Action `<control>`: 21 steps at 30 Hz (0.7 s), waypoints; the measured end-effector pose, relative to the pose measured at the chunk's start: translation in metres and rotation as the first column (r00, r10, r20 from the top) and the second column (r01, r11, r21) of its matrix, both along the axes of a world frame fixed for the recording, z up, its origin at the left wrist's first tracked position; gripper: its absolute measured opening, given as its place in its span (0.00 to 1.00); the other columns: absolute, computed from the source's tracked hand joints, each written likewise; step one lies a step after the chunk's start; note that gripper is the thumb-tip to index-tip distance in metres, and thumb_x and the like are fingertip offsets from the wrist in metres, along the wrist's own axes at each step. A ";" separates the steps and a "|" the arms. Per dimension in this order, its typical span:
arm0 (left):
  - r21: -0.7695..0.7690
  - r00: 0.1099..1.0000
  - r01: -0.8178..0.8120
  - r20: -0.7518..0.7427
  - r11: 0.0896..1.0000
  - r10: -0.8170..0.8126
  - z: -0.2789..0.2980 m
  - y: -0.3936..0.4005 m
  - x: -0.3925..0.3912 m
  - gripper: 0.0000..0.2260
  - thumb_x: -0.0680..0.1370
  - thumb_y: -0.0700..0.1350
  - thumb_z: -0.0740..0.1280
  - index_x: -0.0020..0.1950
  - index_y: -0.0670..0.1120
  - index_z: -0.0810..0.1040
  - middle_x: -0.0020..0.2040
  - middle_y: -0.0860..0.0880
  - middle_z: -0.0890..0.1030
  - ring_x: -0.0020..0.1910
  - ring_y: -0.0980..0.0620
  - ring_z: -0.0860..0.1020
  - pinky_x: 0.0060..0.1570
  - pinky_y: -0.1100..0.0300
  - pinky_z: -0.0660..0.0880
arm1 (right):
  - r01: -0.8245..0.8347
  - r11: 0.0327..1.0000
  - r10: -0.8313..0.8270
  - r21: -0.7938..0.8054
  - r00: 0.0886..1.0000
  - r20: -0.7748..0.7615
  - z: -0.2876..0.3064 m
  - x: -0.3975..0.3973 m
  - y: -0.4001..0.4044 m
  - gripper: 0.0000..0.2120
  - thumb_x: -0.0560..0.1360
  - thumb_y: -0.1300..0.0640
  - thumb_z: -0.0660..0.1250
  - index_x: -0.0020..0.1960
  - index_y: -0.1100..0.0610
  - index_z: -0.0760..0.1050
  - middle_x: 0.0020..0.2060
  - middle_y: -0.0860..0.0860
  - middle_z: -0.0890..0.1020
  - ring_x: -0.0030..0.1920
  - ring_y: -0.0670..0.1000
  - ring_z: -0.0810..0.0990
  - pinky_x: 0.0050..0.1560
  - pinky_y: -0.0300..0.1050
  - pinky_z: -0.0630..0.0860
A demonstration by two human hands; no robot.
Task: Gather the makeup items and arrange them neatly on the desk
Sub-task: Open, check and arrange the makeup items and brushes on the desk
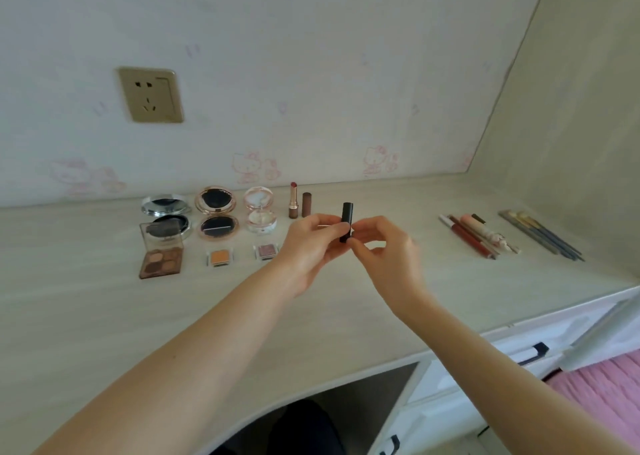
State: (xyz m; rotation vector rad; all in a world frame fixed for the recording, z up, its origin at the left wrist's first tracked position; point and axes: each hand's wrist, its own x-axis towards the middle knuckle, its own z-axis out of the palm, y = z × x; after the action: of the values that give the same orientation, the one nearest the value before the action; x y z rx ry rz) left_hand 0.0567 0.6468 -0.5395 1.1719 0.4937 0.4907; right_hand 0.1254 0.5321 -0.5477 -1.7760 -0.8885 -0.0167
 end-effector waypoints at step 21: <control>0.964 0.952 0.096 -0.162 0.247 0.261 -0.049 0.039 -0.117 0.09 0.75 0.38 0.69 0.54 0.45 0.76 0.49 0.52 0.76 0.44 0.56 0.74 0.45 0.72 0.68 | -0.181 0.947 0.280 -0.265 0.868 0.410 -0.058 -0.054 0.043 0.12 0.76 0.60 0.66 0.58 0.56 0.80 0.46 0.50 0.81 0.49 0.53 0.75 0.50 0.47 0.74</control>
State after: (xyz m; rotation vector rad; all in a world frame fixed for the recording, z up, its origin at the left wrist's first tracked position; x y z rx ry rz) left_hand -0.0607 0.6857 -0.5887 2.5256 0.4978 0.7655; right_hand 0.0710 0.5751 -0.6056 -1.8901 -1.4829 -0.1820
